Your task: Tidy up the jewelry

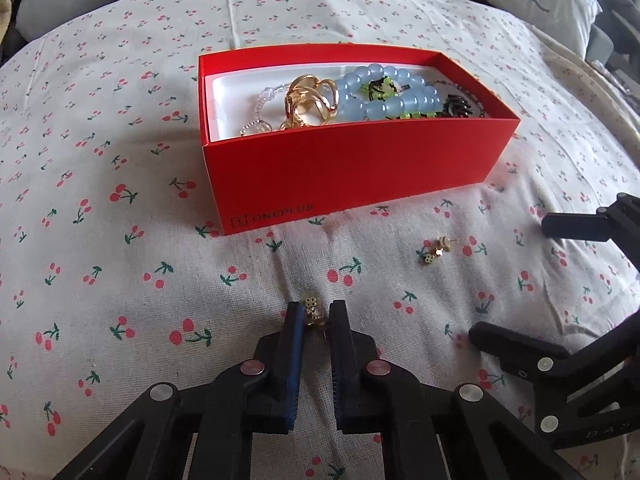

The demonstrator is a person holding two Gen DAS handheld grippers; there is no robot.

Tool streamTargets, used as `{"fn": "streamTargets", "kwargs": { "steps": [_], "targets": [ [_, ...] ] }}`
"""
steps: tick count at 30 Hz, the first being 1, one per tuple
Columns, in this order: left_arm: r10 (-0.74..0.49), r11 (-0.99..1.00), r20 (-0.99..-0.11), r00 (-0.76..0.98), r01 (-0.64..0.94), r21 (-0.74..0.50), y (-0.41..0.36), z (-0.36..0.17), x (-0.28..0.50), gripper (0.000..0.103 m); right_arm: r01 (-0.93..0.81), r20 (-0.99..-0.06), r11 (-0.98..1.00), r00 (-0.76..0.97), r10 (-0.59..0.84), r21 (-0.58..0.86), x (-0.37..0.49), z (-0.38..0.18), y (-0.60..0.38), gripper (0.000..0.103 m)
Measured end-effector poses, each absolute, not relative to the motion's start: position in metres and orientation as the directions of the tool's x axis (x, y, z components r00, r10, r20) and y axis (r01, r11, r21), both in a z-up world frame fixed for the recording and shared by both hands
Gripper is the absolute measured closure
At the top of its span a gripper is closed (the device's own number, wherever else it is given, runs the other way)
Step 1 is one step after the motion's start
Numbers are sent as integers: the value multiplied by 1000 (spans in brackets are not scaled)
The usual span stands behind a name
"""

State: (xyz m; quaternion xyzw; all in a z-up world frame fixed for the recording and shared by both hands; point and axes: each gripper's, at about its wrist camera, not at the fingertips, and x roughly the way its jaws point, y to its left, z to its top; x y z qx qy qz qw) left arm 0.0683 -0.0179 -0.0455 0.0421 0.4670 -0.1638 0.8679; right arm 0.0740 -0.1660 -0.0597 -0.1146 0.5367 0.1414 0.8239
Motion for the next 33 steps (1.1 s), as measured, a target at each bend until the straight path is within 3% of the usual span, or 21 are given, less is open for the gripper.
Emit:
{"fn": "streamTargets", "kwargs": {
  "steps": [17, 19, 21, 23, 33],
  "targets": [
    [-188, 965, -839, 511, 256, -60, 0, -39, 60, 96, -348, -920, 938, 372, 126, -12, 97, -61, -145, 3],
    [-185, 967, -841, 508, 246, -64, 3, -39, 60, 96, -351, -921, 936, 365, 138, 1, 99, -60, -141, 13],
    [-183, 968, -843, 506, 242, -65, 5, -39, 59, 96, -358, -920, 934, 363, 146, 7, 100, -57, -136, 31],
    [-179, 969, -844, 505, 238, -62, 7, -39, 58, 96, -367, -919, 930, 363, 155, 12, 99, -55, -131, 42],
    [-167, 976, -850, 500, 209, -69, 12, -39, 57, 96, -334, -917, 941, 360, 174, 47, 105, -52, -133, 84]
  ]
}}
